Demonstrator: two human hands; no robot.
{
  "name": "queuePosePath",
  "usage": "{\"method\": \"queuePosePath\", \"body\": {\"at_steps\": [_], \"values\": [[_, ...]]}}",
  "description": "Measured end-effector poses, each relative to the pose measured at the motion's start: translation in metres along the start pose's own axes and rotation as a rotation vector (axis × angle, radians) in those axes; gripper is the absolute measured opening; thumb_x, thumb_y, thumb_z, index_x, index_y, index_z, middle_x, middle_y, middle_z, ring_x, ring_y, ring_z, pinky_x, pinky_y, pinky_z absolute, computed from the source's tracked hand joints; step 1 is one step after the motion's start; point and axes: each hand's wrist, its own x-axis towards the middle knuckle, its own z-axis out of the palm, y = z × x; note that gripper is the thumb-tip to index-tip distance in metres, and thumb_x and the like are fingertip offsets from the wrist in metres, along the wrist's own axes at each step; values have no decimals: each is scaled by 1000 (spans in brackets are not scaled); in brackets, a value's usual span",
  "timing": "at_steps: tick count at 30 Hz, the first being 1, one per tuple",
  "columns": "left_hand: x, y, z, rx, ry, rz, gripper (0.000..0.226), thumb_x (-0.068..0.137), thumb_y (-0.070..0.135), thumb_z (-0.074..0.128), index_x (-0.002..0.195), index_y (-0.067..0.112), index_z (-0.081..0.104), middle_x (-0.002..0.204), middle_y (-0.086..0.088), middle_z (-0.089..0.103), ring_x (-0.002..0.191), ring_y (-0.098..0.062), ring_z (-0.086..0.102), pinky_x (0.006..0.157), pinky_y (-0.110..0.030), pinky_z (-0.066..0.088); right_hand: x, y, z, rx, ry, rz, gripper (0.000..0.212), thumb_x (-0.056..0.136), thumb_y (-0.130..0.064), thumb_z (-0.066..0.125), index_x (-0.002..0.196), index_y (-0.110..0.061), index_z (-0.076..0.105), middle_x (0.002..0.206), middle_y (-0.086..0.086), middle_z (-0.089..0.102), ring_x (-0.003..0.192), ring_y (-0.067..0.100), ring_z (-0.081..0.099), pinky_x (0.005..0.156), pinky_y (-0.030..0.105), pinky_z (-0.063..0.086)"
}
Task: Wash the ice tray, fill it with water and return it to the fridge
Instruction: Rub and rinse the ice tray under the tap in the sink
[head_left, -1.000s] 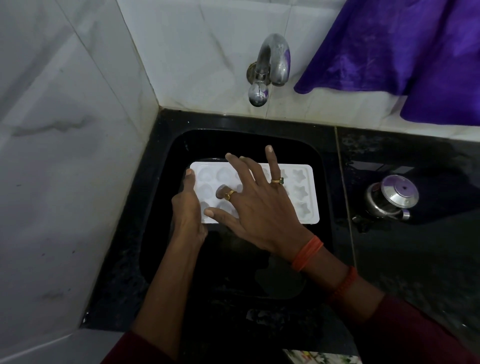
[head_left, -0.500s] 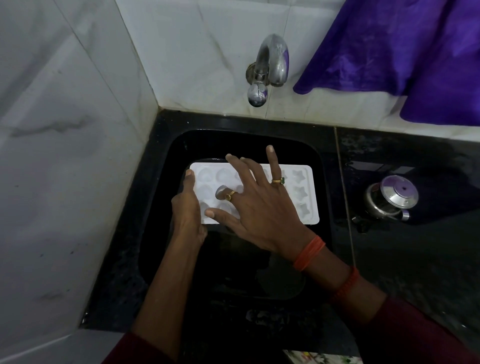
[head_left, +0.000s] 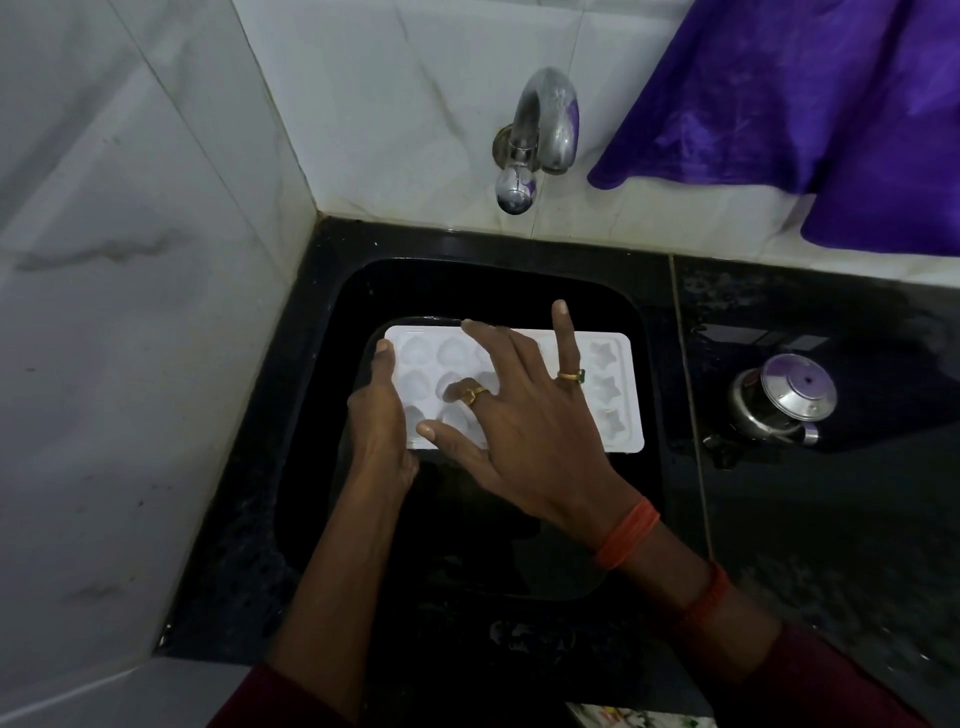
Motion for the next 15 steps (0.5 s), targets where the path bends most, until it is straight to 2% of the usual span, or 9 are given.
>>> {"method": "queuePosePath", "body": {"at_steps": [4,8,11,15], "values": [[2,-2,-2,12,3,-5,45,101,56,39,111,17,60,96,-3,66,80,-18,65,58,-28,52,-5,-1,-3,0,-22,-35,56,95,-71,42,99,-29,79,148,7,55,137,22,50,124,60,-7],[6,-3,-4,-4,31,0,42,99,58,44,91,21,63,90,-3,70,79,-22,70,60,-30,55,-8,-1,-1,23,-44,-55,54,95,-71,45,91,-29,80,146,10,57,136,24,52,124,62,-1],[8,-2,-4,1,34,-17,41,99,58,44,89,22,63,91,-4,70,82,-25,70,69,-34,58,-10,-2,0,28,-49,-65,54,95,-69,47,93,-27,80,145,11,57,135,26,52,125,61,-1],[6,-3,-4,-10,53,-5,42,99,56,46,85,21,64,85,-3,71,77,-24,70,65,-32,57,-12,-2,-1,-4,-121,-61,59,95,-71,42,95,-27,81,149,12,54,138,28,49,125,59,-5]]}}
